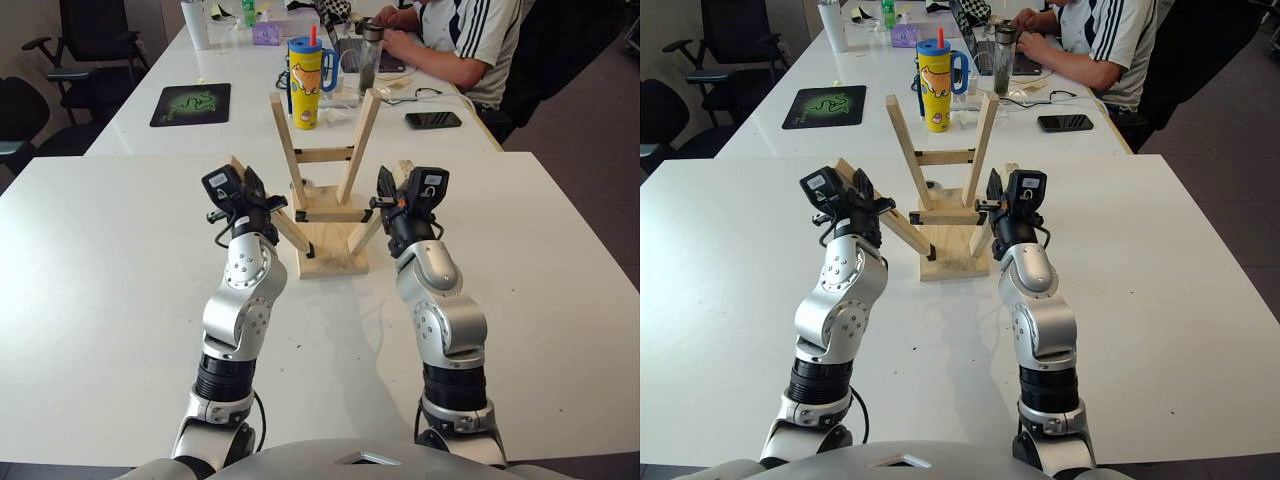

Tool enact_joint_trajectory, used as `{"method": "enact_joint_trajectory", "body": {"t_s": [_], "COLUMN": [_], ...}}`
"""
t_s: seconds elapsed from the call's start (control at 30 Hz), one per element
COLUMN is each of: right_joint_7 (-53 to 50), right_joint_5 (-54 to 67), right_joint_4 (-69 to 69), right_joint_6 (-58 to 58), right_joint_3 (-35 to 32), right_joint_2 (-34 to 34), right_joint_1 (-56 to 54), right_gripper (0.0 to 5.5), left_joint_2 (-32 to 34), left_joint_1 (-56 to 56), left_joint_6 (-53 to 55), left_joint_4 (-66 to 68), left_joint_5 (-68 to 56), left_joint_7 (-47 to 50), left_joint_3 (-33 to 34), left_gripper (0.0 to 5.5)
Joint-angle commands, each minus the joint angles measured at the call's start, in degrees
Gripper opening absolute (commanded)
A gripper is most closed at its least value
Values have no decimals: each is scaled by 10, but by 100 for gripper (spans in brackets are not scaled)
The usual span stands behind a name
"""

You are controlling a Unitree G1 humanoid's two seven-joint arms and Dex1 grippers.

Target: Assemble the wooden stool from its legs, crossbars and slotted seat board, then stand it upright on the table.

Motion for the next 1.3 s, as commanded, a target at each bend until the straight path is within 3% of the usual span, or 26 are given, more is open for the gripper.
{"method": "enact_joint_trajectory", "body": {"t_s": [0.03, 0.37, 0.67, 1.07, 1.3], "right_joint_7": [-3, 13, 9, 40, 42], "right_joint_5": [-4, 35, 38, -26, -40], "right_joint_4": [-11, -21, -8, -19, -16], "right_joint_6": [19, 73, 111, 128, 136], "right_joint_3": [-12, -18, -31, 73, 92], "right_joint_2": [-5, 6, 6, -61, -79], "right_joint_1": [-5, -44, -108, -111, -108], "right_gripper": [101, 101, 101, 105, 110], "left_joint_2": [-64, -12, 24, 24, 38], "left_joint_1": [76, 66, 126, 112, 104], "left_joint_6": [93, 52, 57, 113, 136], "left_joint_4": [40, 74, 15, -40, -61], "left_joint_5": [38, 113, 150, 190, 206], "left_joint_7": [55, 16, -63, -92, -100], "left_joint_3": [-1, -67, -71, -79, -89], "left_gripper": [106, 106, 106, 107, 111]}}
